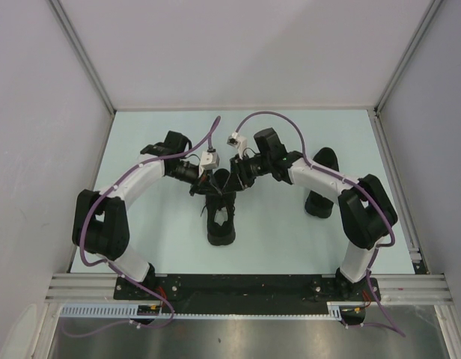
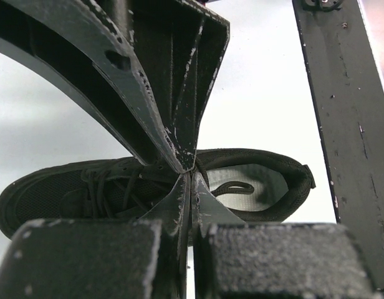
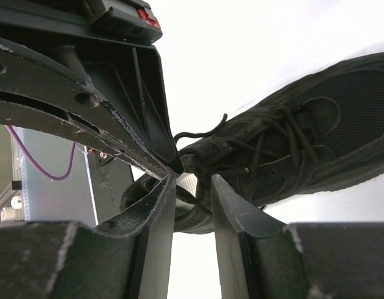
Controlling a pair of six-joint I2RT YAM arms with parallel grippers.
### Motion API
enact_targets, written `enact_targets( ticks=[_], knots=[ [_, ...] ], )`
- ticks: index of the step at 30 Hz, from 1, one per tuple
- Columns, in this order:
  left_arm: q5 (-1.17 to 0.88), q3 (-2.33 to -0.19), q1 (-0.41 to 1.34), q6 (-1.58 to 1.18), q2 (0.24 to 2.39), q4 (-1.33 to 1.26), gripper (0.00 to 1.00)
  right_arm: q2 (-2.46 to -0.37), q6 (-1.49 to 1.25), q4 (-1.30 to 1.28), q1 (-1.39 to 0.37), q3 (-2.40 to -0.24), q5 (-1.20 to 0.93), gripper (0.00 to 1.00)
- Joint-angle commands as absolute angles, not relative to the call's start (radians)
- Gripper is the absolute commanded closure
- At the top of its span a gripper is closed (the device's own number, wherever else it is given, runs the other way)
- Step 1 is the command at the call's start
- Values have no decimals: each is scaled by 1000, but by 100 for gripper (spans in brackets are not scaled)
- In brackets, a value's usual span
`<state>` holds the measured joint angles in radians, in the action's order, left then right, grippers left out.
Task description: Tie the shoes
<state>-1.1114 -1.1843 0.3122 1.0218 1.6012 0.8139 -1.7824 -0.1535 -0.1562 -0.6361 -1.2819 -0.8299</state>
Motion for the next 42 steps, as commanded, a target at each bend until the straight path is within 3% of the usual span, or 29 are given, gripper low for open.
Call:
enact_targets(
  ticks=[1, 24, 32, 38, 41, 42],
  knots=[
    [-1184, -1223, 319, 1078, 1605, 801, 100, -1796, -112, -158, -652, -1322, -844, 67],
    [-1189, -1247, 308, 1087, 1629, 810, 100, -1801, -141, -130, -652, -1322, -890, 64],
    [-1212, -1253, 307, 1108, 1629, 833, 100, -1809, -118, -141, -666, -1322, -867, 75],
    [-1212, -1256, 302, 1112, 1631, 835, 100, -1807, -112, -150, -667, -1322, -870, 95],
    [-1213, -1259, 298, 1104, 1631, 828, 100, -1807, -103, -158, -670, -1322, -864, 96],
    [-1216, -1261, 296, 1100, 1629, 828, 100, -1807, -100, -167, -670, -1322, -859, 89]
  ],
)
